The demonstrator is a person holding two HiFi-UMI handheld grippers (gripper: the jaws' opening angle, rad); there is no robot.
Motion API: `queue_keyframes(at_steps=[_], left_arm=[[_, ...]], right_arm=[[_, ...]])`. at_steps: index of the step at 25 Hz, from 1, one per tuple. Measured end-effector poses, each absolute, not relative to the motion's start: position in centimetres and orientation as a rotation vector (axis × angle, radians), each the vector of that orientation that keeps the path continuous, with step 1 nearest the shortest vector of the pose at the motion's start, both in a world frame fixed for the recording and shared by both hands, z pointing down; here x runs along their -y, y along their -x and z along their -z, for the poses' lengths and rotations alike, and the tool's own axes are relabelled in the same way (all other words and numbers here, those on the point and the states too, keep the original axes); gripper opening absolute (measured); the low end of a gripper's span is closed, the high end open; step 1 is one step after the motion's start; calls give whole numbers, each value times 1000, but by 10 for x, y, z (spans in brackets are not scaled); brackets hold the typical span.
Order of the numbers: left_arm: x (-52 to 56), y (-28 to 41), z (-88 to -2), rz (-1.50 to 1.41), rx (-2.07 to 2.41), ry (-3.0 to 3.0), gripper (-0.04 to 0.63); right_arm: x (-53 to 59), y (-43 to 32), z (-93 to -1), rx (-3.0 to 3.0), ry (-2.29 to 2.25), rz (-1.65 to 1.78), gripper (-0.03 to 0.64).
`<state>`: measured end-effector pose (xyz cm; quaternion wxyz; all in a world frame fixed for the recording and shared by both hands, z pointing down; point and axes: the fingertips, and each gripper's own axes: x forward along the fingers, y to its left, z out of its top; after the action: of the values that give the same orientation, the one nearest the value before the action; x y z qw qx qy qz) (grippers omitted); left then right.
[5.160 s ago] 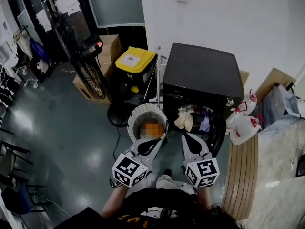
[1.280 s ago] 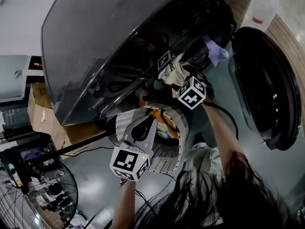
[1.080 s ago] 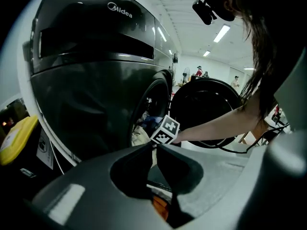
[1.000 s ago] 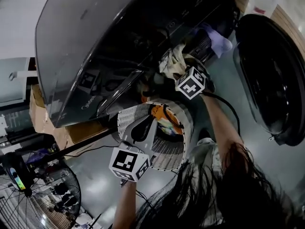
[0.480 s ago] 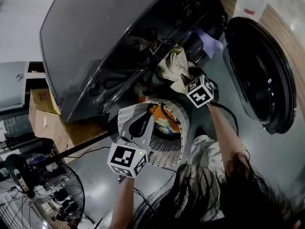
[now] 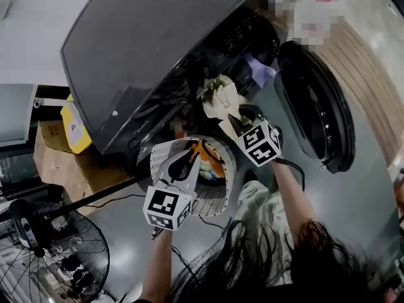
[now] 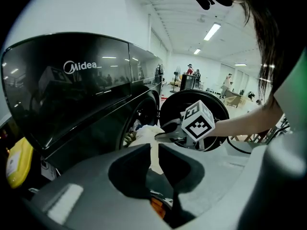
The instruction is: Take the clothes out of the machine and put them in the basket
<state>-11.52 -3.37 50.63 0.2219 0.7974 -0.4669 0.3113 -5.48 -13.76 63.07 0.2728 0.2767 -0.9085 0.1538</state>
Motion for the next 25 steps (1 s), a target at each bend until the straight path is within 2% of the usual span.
queue_keyframes(at_steps=[6, 25], left_arm=[[38, 104, -483, -820, 1339, -2175, 78], [8, 81, -440, -762, 1505, -2053, 112]], right_arm=[[130, 43, -580, 2461, -661, -333, 95], [105, 12, -422, 2577, -509, -174, 94]])
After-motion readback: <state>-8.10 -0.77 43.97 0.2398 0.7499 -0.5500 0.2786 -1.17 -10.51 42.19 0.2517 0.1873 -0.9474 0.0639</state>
